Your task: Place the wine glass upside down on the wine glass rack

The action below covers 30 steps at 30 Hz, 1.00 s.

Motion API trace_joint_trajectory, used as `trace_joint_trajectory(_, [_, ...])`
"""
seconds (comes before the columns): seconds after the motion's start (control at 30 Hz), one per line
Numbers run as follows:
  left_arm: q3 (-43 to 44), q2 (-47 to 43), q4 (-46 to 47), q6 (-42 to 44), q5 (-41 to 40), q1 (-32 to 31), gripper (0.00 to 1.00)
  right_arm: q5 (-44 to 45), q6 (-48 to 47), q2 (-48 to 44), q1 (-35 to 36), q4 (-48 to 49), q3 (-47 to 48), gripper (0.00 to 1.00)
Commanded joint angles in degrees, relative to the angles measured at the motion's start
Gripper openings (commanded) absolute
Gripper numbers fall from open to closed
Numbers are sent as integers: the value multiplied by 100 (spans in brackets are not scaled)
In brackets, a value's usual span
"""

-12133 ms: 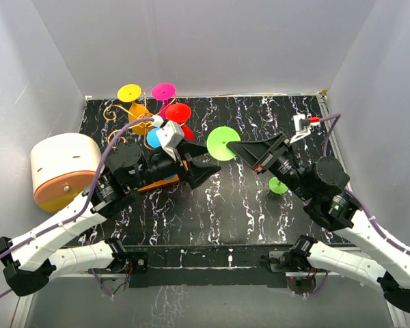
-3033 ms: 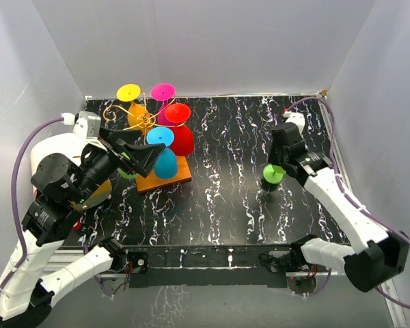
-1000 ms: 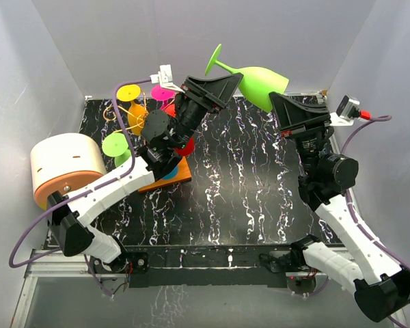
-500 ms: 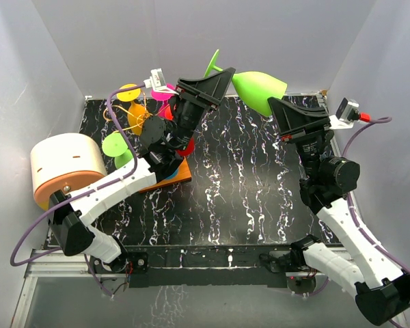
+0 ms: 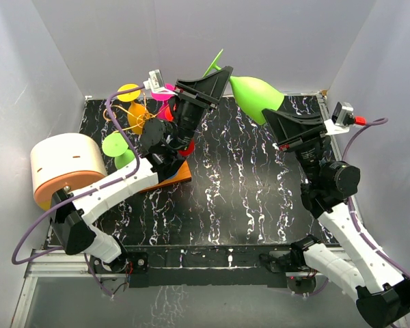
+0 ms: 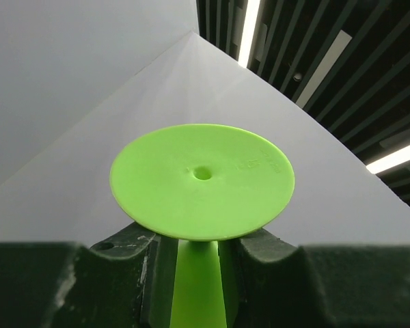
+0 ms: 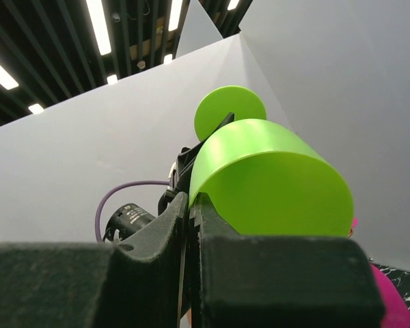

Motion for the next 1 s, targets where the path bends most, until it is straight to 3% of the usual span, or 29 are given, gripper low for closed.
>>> trace_joint_trajectory(0.0, [150, -13, 581, -96, -38, -19, 23, -315, -21, -61, -24, -63, -58, 0])
trace_joint_trajectory(0.07, [168, 9, 612, -140, -21, -13, 20, -333, 18, -64, -24, -45, -94, 0])
trace_joint_trajectory(0.2, [154, -10, 576, -107, -14, -18, 1, -292, 30, -102, -26, -123, -126, 0])
trace_joint_trajectory(0.33, [60, -74, 588, 3, -53, -13, 0, -104, 49, -201, -24, -469, -104, 0])
trace_joint_trajectory(0.5, [35, -306, 310, 580, 27, -20, 0, 473, 237, -510, -28, -1464, 96, 45])
trace_joint_trajectory(0.6, [-77, -574, -10, 1132, 151, -19, 0, 644, 155, -733, -24, -2228, 283, 63])
trace_joint_trajectory(0.97, [-829, -1704, -2046, 3016, 1657, -10, 0, 430, -1289, -1549, -24, -5007, 699, 69])
